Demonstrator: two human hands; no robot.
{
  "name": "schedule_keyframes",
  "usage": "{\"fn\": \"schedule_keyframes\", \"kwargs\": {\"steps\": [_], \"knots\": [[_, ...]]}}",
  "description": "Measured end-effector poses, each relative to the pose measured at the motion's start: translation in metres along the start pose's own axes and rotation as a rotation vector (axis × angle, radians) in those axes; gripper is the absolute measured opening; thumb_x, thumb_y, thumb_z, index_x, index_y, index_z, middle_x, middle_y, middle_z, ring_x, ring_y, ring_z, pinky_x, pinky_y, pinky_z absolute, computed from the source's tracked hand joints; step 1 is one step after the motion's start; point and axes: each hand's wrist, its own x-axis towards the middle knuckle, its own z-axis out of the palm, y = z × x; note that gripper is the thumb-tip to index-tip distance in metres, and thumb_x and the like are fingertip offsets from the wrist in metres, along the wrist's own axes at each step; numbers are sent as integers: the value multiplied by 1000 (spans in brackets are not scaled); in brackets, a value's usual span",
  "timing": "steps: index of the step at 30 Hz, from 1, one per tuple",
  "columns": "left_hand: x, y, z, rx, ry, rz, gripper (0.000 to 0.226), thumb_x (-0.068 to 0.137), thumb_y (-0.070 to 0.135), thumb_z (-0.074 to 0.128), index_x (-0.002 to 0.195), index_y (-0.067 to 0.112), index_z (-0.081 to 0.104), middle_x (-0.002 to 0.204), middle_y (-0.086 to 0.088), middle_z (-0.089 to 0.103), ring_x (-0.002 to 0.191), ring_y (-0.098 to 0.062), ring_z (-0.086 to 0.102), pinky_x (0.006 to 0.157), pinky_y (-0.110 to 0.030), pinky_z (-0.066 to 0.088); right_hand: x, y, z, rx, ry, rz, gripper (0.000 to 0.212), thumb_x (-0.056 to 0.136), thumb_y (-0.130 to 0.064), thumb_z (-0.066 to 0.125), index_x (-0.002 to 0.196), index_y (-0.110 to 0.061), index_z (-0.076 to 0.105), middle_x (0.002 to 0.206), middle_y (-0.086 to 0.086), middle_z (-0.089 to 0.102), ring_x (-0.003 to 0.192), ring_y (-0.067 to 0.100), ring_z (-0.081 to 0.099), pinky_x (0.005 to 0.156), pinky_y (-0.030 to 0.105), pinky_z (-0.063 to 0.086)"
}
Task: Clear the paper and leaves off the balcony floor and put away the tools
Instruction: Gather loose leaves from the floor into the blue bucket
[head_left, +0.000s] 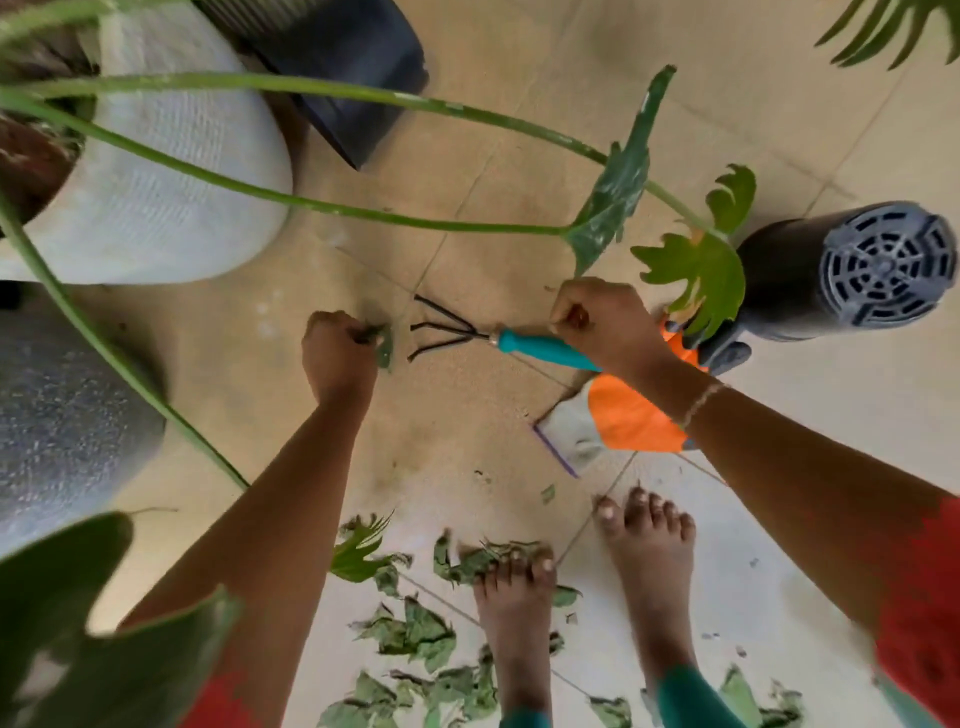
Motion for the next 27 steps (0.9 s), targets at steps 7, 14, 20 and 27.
{"fn": "schedule_keyframes", "kwargs": {"steps": [7, 14, 20, 27], "knots": [[-103, -35, 30, -232, -114, -179, 10, 80, 10, 71, 82, 9, 61, 83, -8, 67, 77, -24, 65, 71, -36, 56, -109, 9, 61, 105, -492, -110, 16, 83, -2, 59, 90, -7, 72, 93, 13, 67, 88, 27, 63, 76, 34, 49], [-151, -44, 46, -204, -193, -185, 27, 81, 6, 69, 105, 2, 59, 96, -12, 68, 85, -24, 61, 64, -16, 35, -134, 3, 97, -299, -613, -283, 23, 59, -7, 79, 75, -5, 63, 78, 11, 59, 67, 24, 61, 48, 25, 47], [-159, -53, 29, -215, -298, -162, 22, 81, 5, 69, 103, 2, 66, 100, -16, 69, 86, -27, 65, 74, -29, 54, -126, -6, 89, -123, -554, -66, 17, 86, 2, 50, 98, -1, 63, 102, 14, 60, 96, 28, 59, 74, 28, 43], [-204, -42, -22, -430, -451, -233, 12, 81, 0, 68, 86, 10, 63, 87, -13, 66, 81, -29, 66, 71, -44, 59, -149, -44, 10, 222, -390, 262, 9, 84, 3, 58, 83, 1, 67, 83, 13, 67, 73, 16, 57, 64, 17, 34]]}}
